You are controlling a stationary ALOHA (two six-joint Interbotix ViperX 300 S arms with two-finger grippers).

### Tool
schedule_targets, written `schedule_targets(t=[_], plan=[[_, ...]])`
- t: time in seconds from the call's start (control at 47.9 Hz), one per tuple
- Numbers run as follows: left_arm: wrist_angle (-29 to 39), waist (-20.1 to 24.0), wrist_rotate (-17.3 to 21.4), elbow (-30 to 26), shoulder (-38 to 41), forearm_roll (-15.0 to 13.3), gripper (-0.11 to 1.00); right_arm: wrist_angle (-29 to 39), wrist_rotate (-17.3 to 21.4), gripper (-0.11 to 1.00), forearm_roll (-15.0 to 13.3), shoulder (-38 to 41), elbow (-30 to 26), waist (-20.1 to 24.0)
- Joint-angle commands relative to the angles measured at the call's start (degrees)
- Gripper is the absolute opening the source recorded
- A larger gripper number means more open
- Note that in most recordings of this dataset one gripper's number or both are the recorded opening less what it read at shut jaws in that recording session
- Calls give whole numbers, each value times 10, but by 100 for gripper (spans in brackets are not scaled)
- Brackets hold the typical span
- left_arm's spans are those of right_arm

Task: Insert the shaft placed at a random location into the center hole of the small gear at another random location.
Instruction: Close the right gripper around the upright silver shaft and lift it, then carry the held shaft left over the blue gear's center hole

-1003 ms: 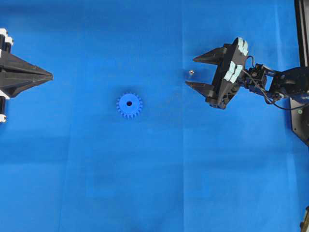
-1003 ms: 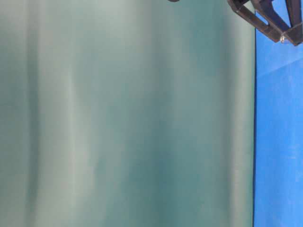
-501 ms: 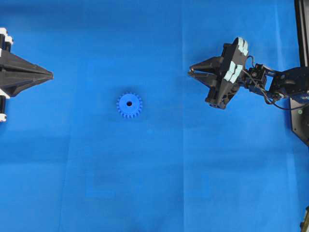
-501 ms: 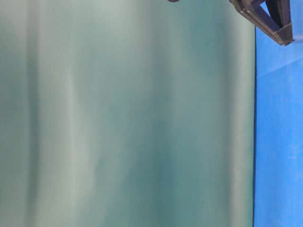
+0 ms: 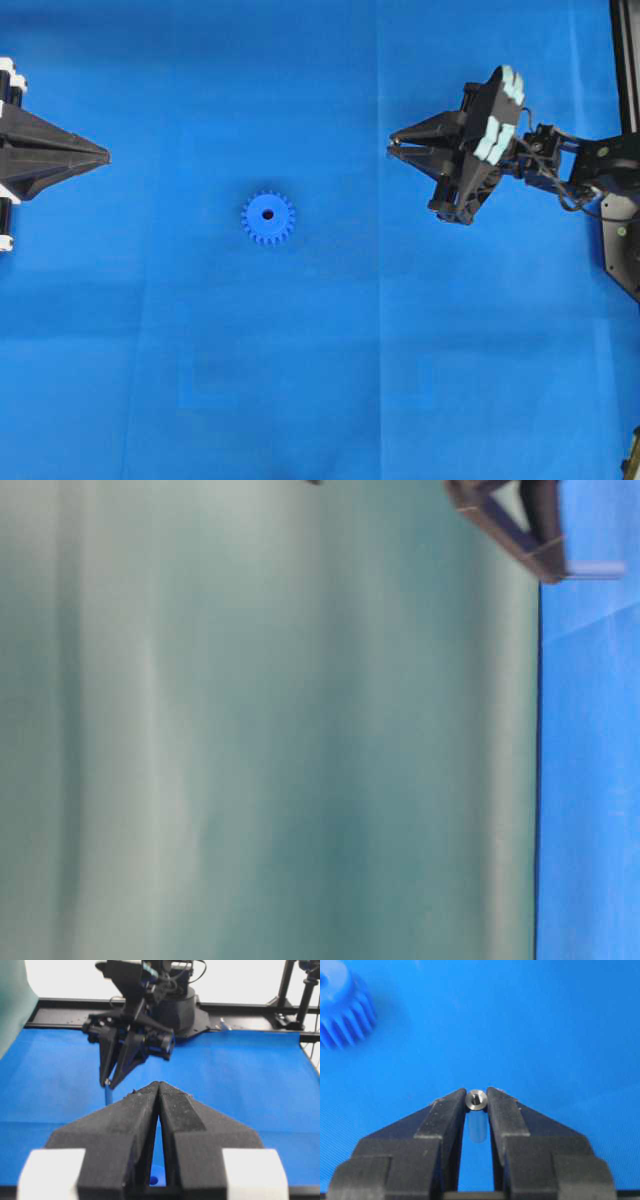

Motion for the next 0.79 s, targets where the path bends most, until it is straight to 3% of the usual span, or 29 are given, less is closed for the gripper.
schedule_targets(t=[0.0, 0.46, 0.773], plan=[[-4, 2, -1, -5, 2, 1, 0, 27, -4, 3, -1, -40, -14, 2], [-3, 1, -2, -5, 4, 1, 0, 58, -5, 3, -7, -50, -30, 8], [-3, 2, -2, -5, 4, 1, 0, 63, -5, 3, -7, 17, -112, 39]])
